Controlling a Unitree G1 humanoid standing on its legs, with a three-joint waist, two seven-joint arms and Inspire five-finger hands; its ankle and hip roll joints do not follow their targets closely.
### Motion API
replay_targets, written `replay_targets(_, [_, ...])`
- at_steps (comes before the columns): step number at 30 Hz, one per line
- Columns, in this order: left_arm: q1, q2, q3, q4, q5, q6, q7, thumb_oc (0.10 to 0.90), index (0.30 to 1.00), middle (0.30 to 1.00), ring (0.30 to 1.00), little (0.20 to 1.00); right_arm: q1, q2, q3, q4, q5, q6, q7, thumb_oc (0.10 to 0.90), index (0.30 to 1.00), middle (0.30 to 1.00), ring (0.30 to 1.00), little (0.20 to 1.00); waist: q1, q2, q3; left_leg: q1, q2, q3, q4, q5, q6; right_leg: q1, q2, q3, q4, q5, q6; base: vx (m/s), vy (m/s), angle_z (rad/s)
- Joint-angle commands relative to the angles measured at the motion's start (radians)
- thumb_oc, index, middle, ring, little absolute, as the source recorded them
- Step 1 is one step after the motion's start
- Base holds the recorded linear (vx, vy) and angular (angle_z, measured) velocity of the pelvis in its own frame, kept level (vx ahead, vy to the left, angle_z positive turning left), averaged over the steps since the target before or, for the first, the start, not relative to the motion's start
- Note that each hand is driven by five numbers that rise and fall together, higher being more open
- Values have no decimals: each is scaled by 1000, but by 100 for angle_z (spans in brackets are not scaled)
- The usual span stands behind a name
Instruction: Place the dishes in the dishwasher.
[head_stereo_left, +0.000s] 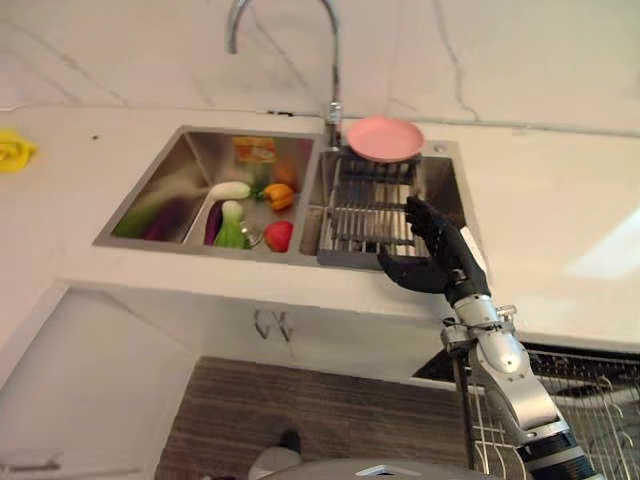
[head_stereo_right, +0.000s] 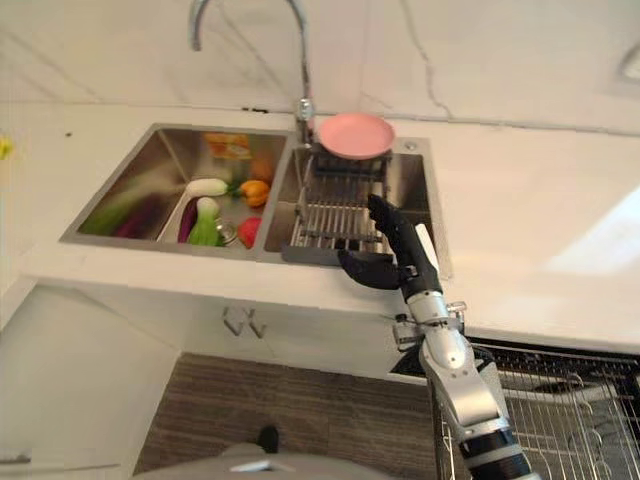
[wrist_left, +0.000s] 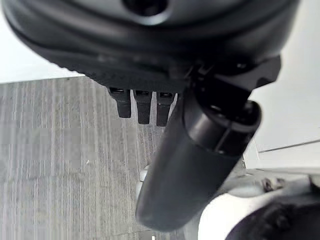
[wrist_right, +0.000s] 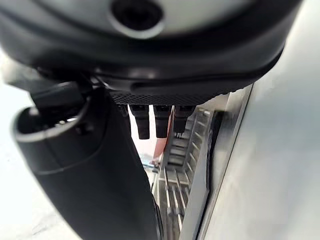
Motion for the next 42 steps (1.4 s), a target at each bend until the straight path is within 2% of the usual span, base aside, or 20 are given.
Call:
replay_targets(1, [-23,19,16,91,-43,8,29,800,900,900,900,900,-56,-6,-85,-68,18,-110,-35,800,900,900,900,900,-1,27,-36,-12,182,88,65,-2,-95,-33,-2,3,13,-69,16,-43,-27,24])
replay_targets(2, [-18,16,35,96,-64,5,38,800,900,900,900,900,-53,-5,-95,-65,16,-111,-39,800,900,900,900,900,0,22,-26,-39,179,93,109,-8,-97,-32,-10,-4,13,-67,17,-125,22,44])
replay_targets(3, [-32,22,31,82,-69,-7,50,800,900,900,900,900,-53,-16,-116,-65,4,-121,-53,800,900,900,900,900,-27,10,-5,-94,183,193,193,-1,-91,-34,-28,-36,16,-60,19,-118,37,35])
replay_targets(4, [-32,22,31,82,-69,-7,50,800,900,900,900,900,-53,-16,-116,-65,4,-121,-53,800,900,900,900,900,-27,10,-5,-94,183,193,193,-1,-91,-34,-28,-36,16,-60,19,-128,91,77])
replay_targets(5, [-31,24,25,61,-58,-8,60,800,900,900,900,900,-74,-23,-120,-58,-5,-114,-57,800,900,900,900,900,-35,7,-7,-100,194,257,206,0,-77,-39,-38,-44,21,-55,25,-54,131,97])
replay_targets(7, [-37,26,11,36,-56,-14,54,800,900,900,900,900,-104,-28,-103,-42,-26,-109,-66,800,900,900,900,900,-10,13,-3,-78,156,244,184,-26,-56,-71,-67,-7,65,-54,32,-36,221,49])
replay_targets(8, [-41,23,-8,44,-24,-10,56,800,900,900,900,900,-100,-25,-117,-41,-46,-101,-60,800,900,900,900,900,-17,16,-8,-65,142,240,161,-36,-42,-80,-88,-14,113,-51,38,73,352,-84])
replay_targets(9, [-52,32,-50,22,33,-1,55,800,900,900,900,900,-93,-24,-117,-43,-80,-79,-60,800,900,900,900,900,-50,25,-1,-35,109,230,132,-54,11,-136,-152,25,297,-61,53,108,348,-72])
replay_targets(10, [-57,38,-68,12,52,-3,64,800,900,900,900,900,-92,-23,-117,-54,-90,-78,-55,800,900,900,900,900,-67,28,13,-17,95,228,124,-63,28,-180,-180,77,383,-55,60,105,263,-5])
replay_targets(11, [-64,36,-76,5,48,-6,61,800,900,900,900,900,-96,-23,-116,-69,-97,-80,-56,800,900,900,900,900,-77,24,28,0,89,233,118,-70,34,-222,-190,125,371,-48,67,34,62,27])
replay_targets(12, [-60,37,-74,8,50,-1,54,800,900,900,900,900,-98,-19,-116,-71,-98,-72,-48,800,900,900,900,900,-72,22,35,8,83,234,116,-74,33,-224,-170,163,326,-68,67,0,0,0])
replay_targets(13, [-60,37,-74,8,50,-1,53,800,900,900,900,900,-98,-19,-116,-72,-98,-71,-48,800,900,900,900,900,-68,23,36,10,86,238,116,-74,32,-223,-166,166,323,-67,65,4,-39,-17])
replay_targets(14, [-54,35,-69,15,48,0,51,800,900,900,900,900,-115,-15,-109,-74,-96,-75,-53,800,900,900,900,900,-62,21,34,18,84,236,120,-77,31,-200,-152,172,268,-70,63,20,-63,-23])
replay_targets(16, [-48,32,-59,23,38,0,41,800,900,900,900,900,-112,-14,-94,-83,-94,-77,-47,800,900,900,900,900,-55,20,23,23,96,243,119,-63,22,-168,-119,172,205,-71,47,50,-123,-19])
replay_targets(19, [-36,28,-30,43,14,2,37,800,900,900,900,900,-92,-29,-90,-99,-106,-73,-37,800,900,900,900,900,-56,23,-6,33,114,252,103,-47,3,-123,-80,157,125,-62,42,83,-112,-12])
replay_targets(21, [-28,20,-6,69,-2,8,38,800,900,900,900,900,-76,-30,-92,-109,-113,-73,-35,800,900,900,900,900,-61,29,-23,44,124,263,85,-38,-7,-96,-64,141,78,-51,43,54,-60,-3])
replay_targets(24, [-24,3,-2,80,-1,14,33,800,900,900,900,900,-64,-26,-82,-117,-121,-77,-38,800,900,900,900,900,-75,41,-48,77,129,288,49,-28,-18,-71,-48,152,16,-27,45,59,-8,-13])
replay_targets(33, [-43,-13,-38,67,22,20,5,800,900,900,900,900,-92,-40,-58,-107,-190,-63,-51,800,900,900,900,900,-101,51,-59,120,119,334,17,-33,-13,-82,-57,193,9,-10,57,12,19,-33])
replay_targets(36, [-64,-6,-124,25,129,4,-27,800,900,900,900,900,-127,-84,-40,-77,-281,-40,-52,800,900,900,900,900,-111,50,-64,133,115,335,-6,-33,-11,-82,-59,199,9,-10,59,4,5,-3])
replay_targets(42, [-76,15,-134,13,146,-1,-31,800,900,900,900,900,-200,-163,-38,-58,-362,-35,-55,800,900,900,900,900,-103,42,-65,131,114,320,-15,-30,-12,-81,-57,198,8,-10,60,6,-2,6])
